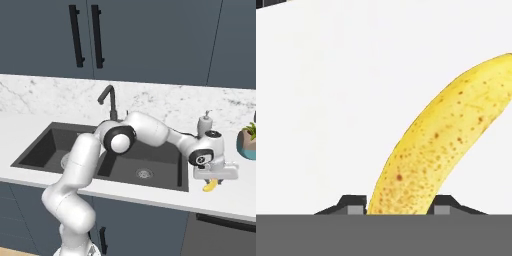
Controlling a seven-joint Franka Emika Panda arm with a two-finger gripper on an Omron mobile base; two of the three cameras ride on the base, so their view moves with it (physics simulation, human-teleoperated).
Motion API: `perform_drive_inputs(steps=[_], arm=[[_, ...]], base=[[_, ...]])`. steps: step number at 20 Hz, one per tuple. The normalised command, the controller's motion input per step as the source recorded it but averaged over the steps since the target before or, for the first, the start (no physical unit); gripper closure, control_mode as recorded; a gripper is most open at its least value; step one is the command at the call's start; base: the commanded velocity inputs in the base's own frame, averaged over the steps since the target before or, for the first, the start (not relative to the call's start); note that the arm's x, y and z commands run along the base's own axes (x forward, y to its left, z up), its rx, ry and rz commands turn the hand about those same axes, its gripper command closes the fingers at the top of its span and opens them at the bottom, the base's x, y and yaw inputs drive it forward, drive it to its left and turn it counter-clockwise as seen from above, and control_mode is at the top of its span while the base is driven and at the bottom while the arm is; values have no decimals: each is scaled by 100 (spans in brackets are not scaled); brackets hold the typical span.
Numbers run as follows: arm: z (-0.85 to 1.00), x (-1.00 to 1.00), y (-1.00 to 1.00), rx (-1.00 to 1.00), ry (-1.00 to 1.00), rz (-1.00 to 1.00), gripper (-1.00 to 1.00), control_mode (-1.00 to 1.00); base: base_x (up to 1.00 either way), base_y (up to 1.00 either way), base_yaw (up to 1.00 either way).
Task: Put the colander in the sink, put the banana in the colander, and turn on the sink faucet and pour water over the colander.
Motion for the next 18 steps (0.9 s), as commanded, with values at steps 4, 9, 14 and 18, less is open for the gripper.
perform_drive_inputs(steps=[4,9,14,18], arm=[[-44,-27,64,0,9,4,100,-100],[-2,-39,99,2,0,10,100,-100],[19,-37,100,8,-1,4,100,-100],[55,-45,100,11,-17,0,100,-100]], base=[[0,0,0],[0,0,0],[0,0,0],[0,0,0]])
